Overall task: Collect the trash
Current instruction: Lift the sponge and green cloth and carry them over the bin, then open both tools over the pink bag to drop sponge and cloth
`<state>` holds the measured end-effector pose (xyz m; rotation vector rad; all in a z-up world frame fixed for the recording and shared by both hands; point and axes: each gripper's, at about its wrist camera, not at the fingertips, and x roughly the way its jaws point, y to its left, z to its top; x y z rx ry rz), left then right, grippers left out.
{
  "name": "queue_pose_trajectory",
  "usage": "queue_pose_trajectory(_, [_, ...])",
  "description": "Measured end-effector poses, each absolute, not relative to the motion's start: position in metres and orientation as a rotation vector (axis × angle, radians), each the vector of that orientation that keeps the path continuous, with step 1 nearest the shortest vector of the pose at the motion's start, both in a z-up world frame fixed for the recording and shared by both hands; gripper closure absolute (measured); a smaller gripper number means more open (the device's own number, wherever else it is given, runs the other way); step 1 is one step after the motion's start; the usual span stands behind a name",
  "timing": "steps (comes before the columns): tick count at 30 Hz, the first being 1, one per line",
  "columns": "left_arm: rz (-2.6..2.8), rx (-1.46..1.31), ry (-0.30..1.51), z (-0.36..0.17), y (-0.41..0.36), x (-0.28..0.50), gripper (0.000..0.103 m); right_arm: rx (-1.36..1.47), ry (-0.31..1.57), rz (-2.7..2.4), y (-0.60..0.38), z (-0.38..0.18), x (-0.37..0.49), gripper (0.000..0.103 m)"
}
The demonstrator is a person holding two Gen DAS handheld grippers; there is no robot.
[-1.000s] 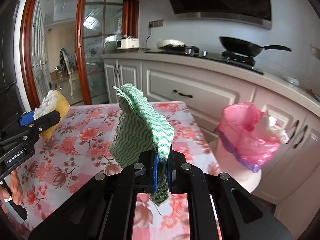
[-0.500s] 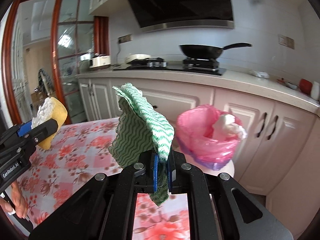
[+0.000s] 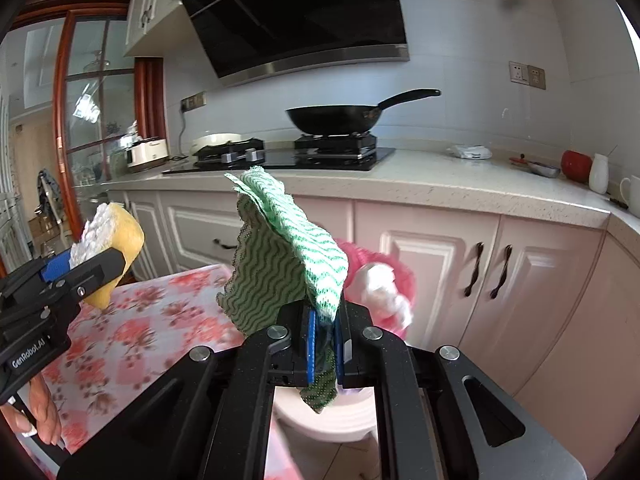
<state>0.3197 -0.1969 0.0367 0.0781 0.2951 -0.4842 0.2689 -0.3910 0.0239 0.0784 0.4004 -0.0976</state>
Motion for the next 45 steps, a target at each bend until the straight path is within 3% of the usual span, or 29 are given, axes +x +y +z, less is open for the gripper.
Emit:
queue_pose_trajectory(15, [-0.549, 0.077, 0.294, 0.032, -0.271, 0.441, 0.055, 0.098, 0.412, -0.126, -0.433, 0.005, 0.342, 0.094])
queue_pose_trajectory(29, [-0.599, 0.088, 0.371, -0.029, -0.292, 0.524, 0.054, 0.107, 0.457, -0.11, -0.447, -0.03, 0.399, 0.094])
queue_pose_trajectory(34, [-0.642, 0.102, 0.402, -0.05, -0.301, 0.547, 0.049, 0.115, 0.494, -0.112, -0.45, -0.049, 0.415, 0.09])
queue_pose_trajectory(35, [-0.648, 0.11, 0.405, -0.053, -0.303, 0.551, 0.044, 0.124, 0.508, -0.103, -0.451, -0.052, 0.418, 0.09])
queue_pose_trajectory(38, [-0.647, 0.116, 0.402, -0.06, -0.303, 0.561, 0.033, 0.123, 0.525, -0.093, -0.451, -0.06, 0.421, 0.08])
queue_pose_trajectory(39, [-0.65, 0.114, 0.404, -0.061, -0.302, 0.561, 0.03, 0.123, 0.528, -0.089, -0.451, -0.062, 0.422, 0.072])
queue_pose_trajectory(42, [-0.638, 0.128, 0.398, -0.064, -0.299, 0.562, 0.029, 0.125, 0.526, -0.092, -0.45, -0.064, 0.421, 0.059])
queue_pose_trajectory(45, [-0.62, 0.125, 0.396, -0.064, -0.291, 0.561, 0.028, 0.132, 0.523, -0.097, -0.45, -0.063, 0.416, 0.056])
